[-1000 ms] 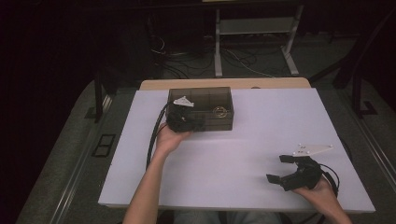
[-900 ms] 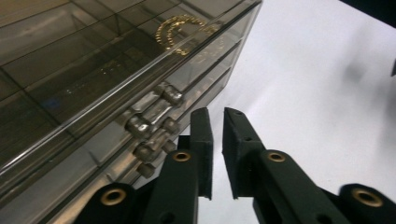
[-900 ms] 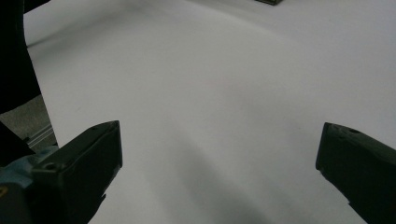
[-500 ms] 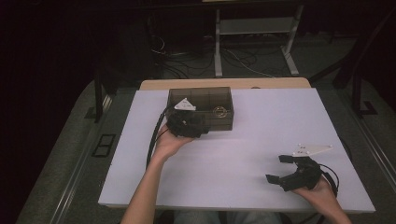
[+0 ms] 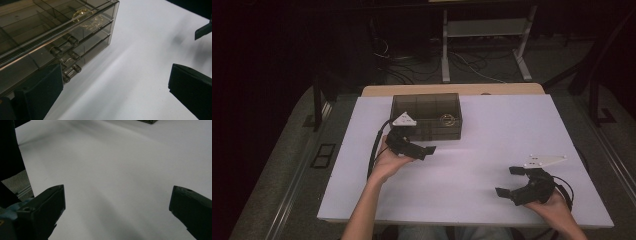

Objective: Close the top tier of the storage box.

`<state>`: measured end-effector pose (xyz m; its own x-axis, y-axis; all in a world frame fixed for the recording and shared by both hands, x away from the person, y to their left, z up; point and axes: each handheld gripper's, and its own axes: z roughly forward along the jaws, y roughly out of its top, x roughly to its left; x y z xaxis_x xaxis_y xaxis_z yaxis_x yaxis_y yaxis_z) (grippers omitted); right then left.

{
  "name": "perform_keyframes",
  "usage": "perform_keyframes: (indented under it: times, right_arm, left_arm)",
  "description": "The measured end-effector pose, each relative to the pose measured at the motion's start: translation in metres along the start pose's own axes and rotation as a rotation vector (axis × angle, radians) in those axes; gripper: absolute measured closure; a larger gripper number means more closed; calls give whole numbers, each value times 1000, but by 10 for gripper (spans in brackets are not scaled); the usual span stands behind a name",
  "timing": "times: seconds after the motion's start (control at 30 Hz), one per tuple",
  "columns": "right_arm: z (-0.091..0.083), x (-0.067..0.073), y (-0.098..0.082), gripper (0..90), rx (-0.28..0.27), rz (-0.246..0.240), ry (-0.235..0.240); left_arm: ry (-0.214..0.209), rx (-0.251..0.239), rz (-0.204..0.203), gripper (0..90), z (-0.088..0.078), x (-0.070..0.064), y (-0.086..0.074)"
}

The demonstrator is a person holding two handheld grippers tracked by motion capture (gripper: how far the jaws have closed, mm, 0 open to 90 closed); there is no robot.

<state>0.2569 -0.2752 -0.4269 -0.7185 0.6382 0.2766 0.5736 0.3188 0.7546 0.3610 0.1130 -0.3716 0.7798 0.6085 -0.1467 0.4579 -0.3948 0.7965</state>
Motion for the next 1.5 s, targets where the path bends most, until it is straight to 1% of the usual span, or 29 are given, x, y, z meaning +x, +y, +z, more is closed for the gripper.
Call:
perform_keyframes:
  times: [0.13,0.17,0.3,0.37,0.6,0.8,0.93,1.0,1.03,1.13,1.3,1.5]
  right_arm:
    - [0,0,0,0,0,0,1]
    - [0,0,0,0,-1,1,1]
    - [0,0,0,0,-3,-4,0]
    - [1,0,0,0,-2,-6,0]
    - [2,0,0,0,2,-5,1]
    - [2,1,0,0,5,-4,1]
    - [2,1,0,0,4,-4,0]
    - [2,1,0,0,5,-3,0]
    - [3,1,0,0,6,-4,-1]
    - [3,2,0,0,7,-4,0]
    - [3,1,0,0,10,-4,-1]
    - [4,1,0,0,9,-7,1]
  left_arm:
    - [-11,-37,-25,0,-7,-2,-6]
    - [-11,-38,-15,0,-9,-2,-7]
    - [-7,-48,-24,0,-16,-4,-14]
    - [0,-53,-22,0,-20,-4,-18]
    - [8,-81,-15,0,-32,-9,-31]
    - [4,-106,-19,0,-41,-14,-41]
    - [10,-119,-15,0,-43,-17,-50]
    - [9,-115,-9,0,-44,-18,-52]
    - [9,-125,-10,0,-44,-18,-54]
    - [6,-135,-15,0,-45,-18,-57]
    - [17,-138,-20,0,-47,-18,-66]
    - [17,-173,-39,0,-51,-19,-75]
